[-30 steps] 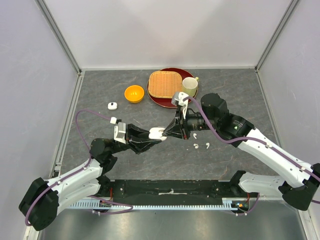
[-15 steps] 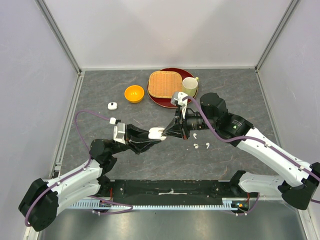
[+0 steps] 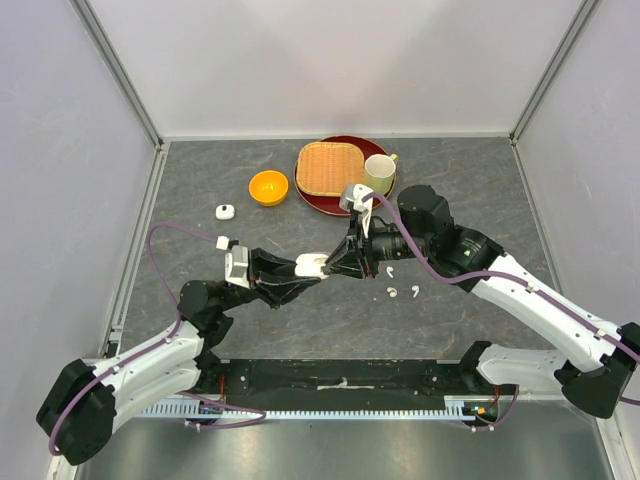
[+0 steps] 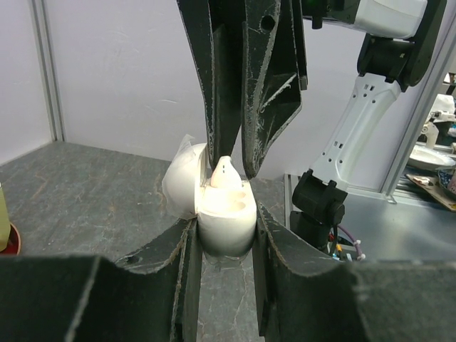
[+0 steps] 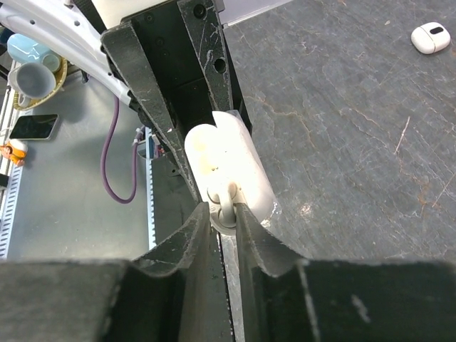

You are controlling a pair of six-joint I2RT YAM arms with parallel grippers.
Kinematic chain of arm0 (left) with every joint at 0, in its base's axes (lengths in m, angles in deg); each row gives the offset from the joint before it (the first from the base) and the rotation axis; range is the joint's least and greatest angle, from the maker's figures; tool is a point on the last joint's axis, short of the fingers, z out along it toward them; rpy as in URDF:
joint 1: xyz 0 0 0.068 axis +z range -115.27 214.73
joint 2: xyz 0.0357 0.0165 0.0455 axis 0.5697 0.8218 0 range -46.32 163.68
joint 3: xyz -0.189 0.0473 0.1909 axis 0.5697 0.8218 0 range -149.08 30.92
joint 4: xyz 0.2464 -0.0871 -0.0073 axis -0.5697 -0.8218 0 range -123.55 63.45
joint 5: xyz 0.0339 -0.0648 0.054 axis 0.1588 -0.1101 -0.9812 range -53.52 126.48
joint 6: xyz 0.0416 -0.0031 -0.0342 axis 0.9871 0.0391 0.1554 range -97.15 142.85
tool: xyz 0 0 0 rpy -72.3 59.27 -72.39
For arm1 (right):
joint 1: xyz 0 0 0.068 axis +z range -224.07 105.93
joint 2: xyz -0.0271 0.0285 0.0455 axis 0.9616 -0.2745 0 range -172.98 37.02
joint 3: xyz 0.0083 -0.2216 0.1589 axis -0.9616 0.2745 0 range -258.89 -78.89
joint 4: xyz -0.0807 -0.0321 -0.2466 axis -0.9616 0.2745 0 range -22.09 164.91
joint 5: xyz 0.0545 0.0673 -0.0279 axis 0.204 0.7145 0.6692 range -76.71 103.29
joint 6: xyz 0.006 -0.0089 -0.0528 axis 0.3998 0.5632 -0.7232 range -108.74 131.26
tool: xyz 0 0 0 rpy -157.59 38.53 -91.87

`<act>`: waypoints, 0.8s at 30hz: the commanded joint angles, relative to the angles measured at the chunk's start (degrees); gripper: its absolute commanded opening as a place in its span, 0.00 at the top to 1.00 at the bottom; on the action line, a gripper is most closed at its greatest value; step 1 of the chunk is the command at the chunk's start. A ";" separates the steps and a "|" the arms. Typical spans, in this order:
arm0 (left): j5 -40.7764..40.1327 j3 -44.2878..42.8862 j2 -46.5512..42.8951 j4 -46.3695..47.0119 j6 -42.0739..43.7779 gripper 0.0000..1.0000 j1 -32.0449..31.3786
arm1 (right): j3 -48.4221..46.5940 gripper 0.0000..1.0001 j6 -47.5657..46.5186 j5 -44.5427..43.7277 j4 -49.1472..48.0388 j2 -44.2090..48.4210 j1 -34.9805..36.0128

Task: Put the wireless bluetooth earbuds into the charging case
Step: Place the earbud in the charging case, then pick up the earbud from the center of the board.

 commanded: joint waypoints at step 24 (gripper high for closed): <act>-2.68 0.05 -4.28 -0.67 3.17 0.98 -0.28 | 0.97 0.30 8.82 -32.02 -4.69 12.07 0.22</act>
